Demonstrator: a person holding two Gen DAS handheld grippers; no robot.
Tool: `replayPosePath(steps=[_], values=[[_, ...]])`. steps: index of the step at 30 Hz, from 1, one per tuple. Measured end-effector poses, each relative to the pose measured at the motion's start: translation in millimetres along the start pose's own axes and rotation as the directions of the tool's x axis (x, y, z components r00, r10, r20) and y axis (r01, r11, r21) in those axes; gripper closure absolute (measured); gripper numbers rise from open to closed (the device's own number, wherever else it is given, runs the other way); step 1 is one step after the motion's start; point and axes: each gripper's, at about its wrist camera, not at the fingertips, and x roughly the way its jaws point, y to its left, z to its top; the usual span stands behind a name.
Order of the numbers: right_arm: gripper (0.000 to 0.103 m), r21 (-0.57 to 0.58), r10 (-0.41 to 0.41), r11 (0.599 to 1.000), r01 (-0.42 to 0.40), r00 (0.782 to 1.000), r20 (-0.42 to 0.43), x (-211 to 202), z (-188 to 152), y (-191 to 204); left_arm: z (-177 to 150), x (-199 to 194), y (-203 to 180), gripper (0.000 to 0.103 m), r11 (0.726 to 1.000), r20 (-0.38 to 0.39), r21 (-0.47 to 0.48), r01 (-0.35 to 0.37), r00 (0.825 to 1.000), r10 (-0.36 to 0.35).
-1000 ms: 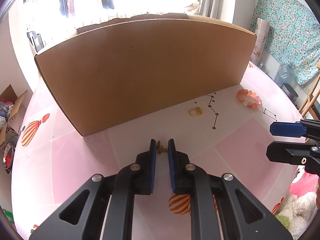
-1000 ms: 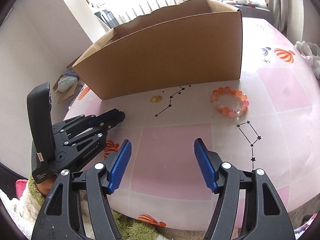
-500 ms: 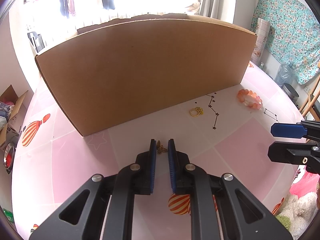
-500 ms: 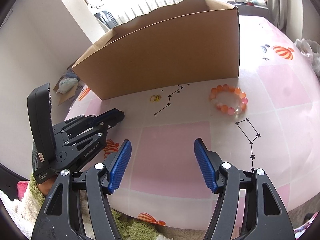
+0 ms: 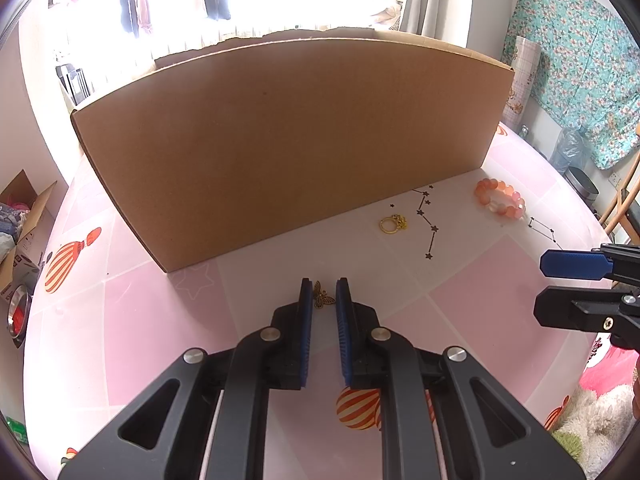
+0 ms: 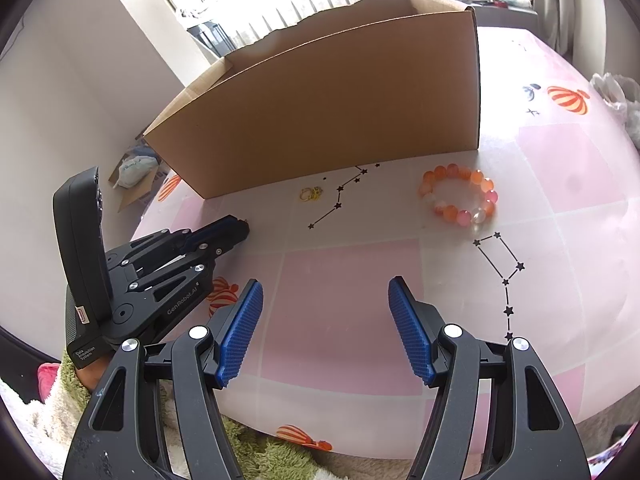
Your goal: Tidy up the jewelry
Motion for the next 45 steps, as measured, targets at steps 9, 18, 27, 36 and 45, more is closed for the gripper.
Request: replayPosePath(steps=[9,18,27,36,45], values=[[0.041,0.002,-0.001,1.0,0.001,1.0,0.001,0.4,-0.9,1.0,0.0,0.3,0.2,0.091,1.0,0.001,0.0,0.001,1.0,-0.001],[0.041,0.008,0.004,1.0,-0.004,1.0,0.0,0.5,-1.9,0.9,0.2,0.4,-0.1,0.091,1.0,0.001,-0.001,-0.001,1.0,0.001],[0.041,0.01,0.005,1.0,-0.005,1.0,-0.001,1.3,-2.6,2.1,0.3,0.3,-0.7,0.091,1.0,0.003,-0.002,-0.002,1.0,0.002],[0.041,0.011,0.004,1.0,-0.004,1.0,0.001,1.6,-2.9,2.9,2.9,-1.9,-1.4,0.091,1.0,0.003,-0.002,-0.007,1.0,0.007],[0.041,0.015,0.012,1.0,-0.012,1.0,0.0,3.4,-1.6,1.1,3.3,-2.0,-1.6,0.091,1.0,0.005,-0.004,-0.01,1.0,0.01]])
